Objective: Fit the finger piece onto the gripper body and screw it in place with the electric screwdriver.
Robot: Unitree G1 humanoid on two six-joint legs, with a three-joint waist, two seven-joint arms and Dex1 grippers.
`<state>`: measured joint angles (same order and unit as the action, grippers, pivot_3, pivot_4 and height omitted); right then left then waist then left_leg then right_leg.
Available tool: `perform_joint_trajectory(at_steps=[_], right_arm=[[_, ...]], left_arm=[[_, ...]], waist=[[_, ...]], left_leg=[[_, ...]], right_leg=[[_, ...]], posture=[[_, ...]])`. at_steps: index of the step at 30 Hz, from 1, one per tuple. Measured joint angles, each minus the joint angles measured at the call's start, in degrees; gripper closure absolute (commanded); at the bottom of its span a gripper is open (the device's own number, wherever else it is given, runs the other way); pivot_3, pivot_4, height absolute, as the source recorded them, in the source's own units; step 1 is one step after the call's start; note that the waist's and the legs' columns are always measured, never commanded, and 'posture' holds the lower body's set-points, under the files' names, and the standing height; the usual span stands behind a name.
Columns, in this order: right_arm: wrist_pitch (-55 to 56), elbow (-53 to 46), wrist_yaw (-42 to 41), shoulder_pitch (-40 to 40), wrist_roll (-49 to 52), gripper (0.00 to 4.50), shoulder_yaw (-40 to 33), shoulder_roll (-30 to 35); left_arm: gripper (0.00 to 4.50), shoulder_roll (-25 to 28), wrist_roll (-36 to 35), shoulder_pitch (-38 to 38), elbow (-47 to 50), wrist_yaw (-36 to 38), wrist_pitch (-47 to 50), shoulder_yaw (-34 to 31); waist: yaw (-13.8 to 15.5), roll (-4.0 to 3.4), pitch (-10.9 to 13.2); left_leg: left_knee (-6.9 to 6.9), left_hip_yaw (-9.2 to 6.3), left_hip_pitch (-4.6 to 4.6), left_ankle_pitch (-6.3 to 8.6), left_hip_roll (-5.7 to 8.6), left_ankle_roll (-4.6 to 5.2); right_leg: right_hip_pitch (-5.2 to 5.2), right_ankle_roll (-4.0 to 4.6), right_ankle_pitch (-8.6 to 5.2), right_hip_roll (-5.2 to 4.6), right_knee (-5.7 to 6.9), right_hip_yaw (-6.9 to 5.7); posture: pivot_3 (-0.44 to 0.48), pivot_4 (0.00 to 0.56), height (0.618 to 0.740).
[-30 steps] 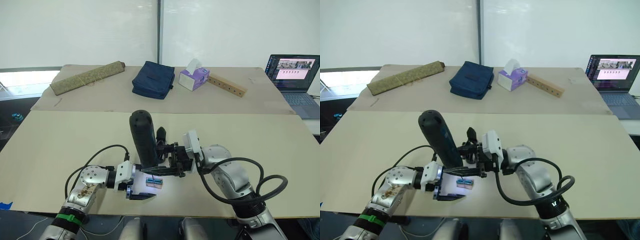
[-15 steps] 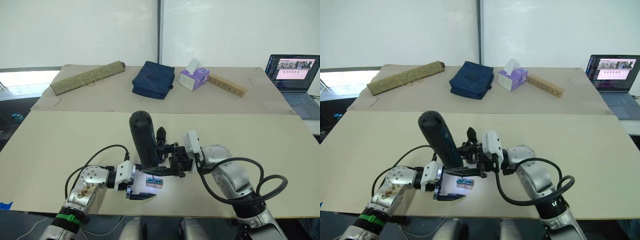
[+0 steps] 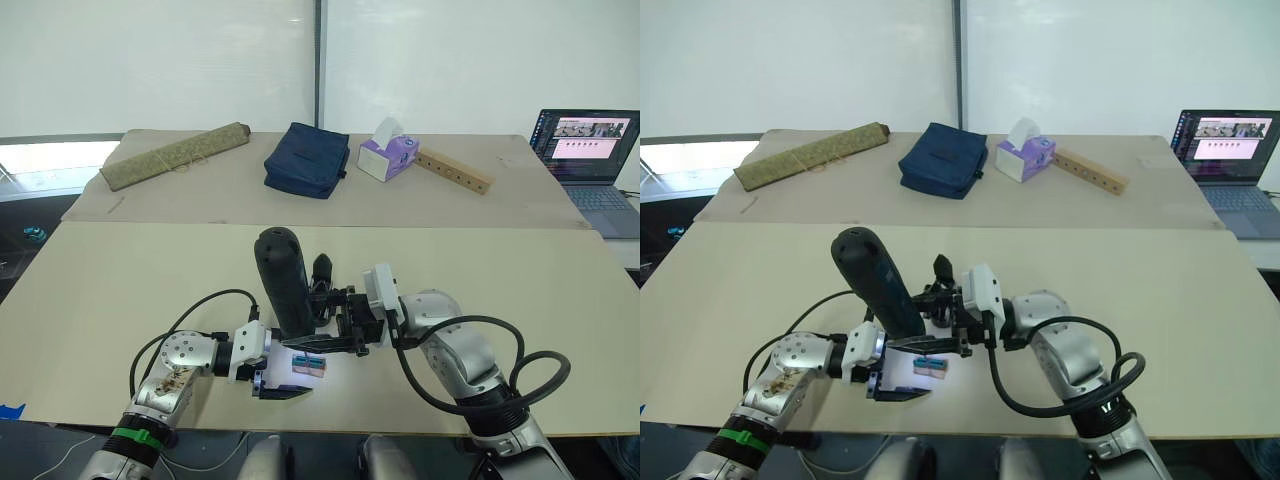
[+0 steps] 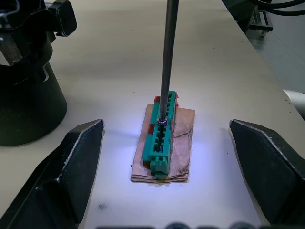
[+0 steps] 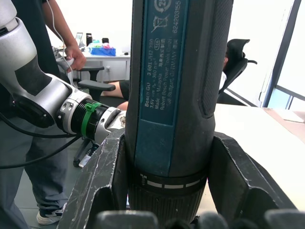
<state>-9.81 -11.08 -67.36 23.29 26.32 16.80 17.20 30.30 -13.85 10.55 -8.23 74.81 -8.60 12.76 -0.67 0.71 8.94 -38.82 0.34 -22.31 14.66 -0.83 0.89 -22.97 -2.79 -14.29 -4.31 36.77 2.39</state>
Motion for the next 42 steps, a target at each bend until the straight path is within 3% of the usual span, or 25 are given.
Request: perform_joint_trajectory(at_steps=[26, 42], right_arm=[[-3.4, -2.0, 1.1, 1.3, 4.4, 2.58, -1.9, -0.3], [-10.7, -11.1, 6.3, 4.8, 12.5, 2.58, -7.0, 2.2]], left_arm=[[0.05, 0.0, -4.5, -2.1, 1.4, 0.9, 1.6, -1.9], [0.05, 4.3, -14.7, -3.9, 13.3, 1.4, 10.1, -8.7]], waist=[[-0.2, 0.06, 0.0], [-0.2, 0.21, 0.2]], left_leg=[[0.02, 0.0, -0.15, 0.0, -0.03, 0.0], [0.02, -0.03, -0.26, 0.0, -0.08, 0.0]], right_leg=[[-0.16, 0.0, 0.0, 0.0, 0.0, 0.0], [-0.25, 0.01, 0.0, -0.04, -0.02, -0.01]], posture=[[0.0, 0.15, 0.74], [0.0, 0.15, 0.74]])
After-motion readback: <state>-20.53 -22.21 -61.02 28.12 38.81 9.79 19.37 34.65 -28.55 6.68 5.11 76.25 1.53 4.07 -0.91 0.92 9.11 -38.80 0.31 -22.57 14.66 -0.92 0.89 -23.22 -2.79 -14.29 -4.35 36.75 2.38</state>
